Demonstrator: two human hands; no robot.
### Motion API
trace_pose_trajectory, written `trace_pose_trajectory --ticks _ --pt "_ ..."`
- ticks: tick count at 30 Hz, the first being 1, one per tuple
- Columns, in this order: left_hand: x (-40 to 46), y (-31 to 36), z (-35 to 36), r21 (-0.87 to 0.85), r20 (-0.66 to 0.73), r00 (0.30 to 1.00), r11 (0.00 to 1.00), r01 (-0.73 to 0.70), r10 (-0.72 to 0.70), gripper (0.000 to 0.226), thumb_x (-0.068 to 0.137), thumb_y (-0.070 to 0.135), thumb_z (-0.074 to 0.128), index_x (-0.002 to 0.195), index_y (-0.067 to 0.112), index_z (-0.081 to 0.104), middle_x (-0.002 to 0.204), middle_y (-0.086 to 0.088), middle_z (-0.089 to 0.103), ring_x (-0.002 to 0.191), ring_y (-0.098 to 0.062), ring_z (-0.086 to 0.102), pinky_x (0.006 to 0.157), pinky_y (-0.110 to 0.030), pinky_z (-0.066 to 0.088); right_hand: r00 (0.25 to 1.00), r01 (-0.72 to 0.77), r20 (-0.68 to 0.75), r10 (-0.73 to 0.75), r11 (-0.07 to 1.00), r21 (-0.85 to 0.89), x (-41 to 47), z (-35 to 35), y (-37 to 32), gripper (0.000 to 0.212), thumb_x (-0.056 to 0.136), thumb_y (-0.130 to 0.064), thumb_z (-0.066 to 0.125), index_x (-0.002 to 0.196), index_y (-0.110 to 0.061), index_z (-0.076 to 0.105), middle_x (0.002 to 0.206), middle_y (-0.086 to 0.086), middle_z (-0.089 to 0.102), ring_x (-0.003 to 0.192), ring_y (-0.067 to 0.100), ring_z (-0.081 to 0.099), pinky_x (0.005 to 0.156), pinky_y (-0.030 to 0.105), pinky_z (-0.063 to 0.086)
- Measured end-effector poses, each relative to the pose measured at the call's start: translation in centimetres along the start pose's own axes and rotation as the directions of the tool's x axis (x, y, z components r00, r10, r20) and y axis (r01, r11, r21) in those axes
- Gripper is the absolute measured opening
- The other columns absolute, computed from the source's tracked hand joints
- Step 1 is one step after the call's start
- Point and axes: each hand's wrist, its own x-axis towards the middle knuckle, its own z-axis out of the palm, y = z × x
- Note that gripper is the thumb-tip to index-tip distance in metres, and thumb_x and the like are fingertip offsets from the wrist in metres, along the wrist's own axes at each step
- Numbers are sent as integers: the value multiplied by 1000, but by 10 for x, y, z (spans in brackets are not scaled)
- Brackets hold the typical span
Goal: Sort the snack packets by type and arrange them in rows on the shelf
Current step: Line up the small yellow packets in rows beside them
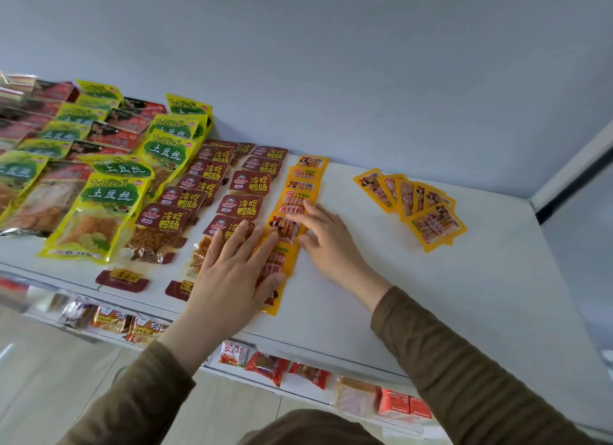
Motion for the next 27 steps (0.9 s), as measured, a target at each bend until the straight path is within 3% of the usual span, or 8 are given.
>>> trace_pose_trajectory --ticks 3,6,9,12,18,21,24,27 --pt "2 3 0 2 -7 1000 1000 30 -30 76 97 72 -2 163 36 -4 172 8 1 158 -20 -14 127 -47 -10 1000 6 10 -6 1000 -9 0 0 -1 47 103 -12 48 147 -32 50 167 2 22 150 23 30 124 45 13" --pt "2 4 1 -9 -33 999 1000 28 -29 75 98 72 -2 164 35 -3 172 7 1 158 -20 -13 128 -48 -7 1000 13 -13 -13 998 62 -2 0 -2 50 104 -7 46 148 -29 49 166 3 25 153 22 24 125 44 16" --pt "6 3 -2 -55 -74 997 998 23 -27 76 98 71 -4 164 34 1 172 6 3 158 -19 -9 128 -46 -8 977 -80 -172 128 963 259 -4 -9 3 48 103 -4 43 150 -18 46 157 7 43 147 24 35 120 38 29" --pt "14 6 -1 -26 -51 999 1000 -4 2 70 99 70 -4 162 39 -6 172 4 0 158 -21 -12 127 -47 -10 960 -177 -178 218 959 221 -2 -14 8 48 104 -7 42 151 -14 43 150 9 51 141 25 44 118 46 32" --pt "17 9 5 27 40 999 999 -37 36 71 96 70 -4 161 43 -8 173 -1 -1 158 -24 -14 126 -49 -11 982 -141 -117 150 986 84 -8 2 0 51 107 -11 37 157 -21 34 155 8 46 151 19 27 126 45 12" --pt "19 11 0 17 26 999 999 -38 37 70 97 70 -1 162 43 -5 173 -2 -2 158 -25 -15 126 -49 -11 985 -139 -82 153 979 151 -8 -10 0 51 107 -10 39 156 -20 35 158 8 41 153 20 22 125 42 13" --pt "32 28 -12 -41 -19 999 998 -48 47 74 95 69 2 163 40 5 173 -2 -3 158 -26 -13 126 -46 -9 958 -96 -246 148 973 211 -13 -44 7 46 103 -9 49 149 -13 48 152 9 50 146 24 37 120 37 27" --pt "61 61 -19 -117 -58 992 986 -121 115 70 99 65 13 163 36 10 173 -4 3 159 -27 -7 127 -44 -5 861 -124 -465 208 971 205 -27 -95 43 34 98 -16 58 131 -14 65 136 5 64 130 24 55 110 38 41"
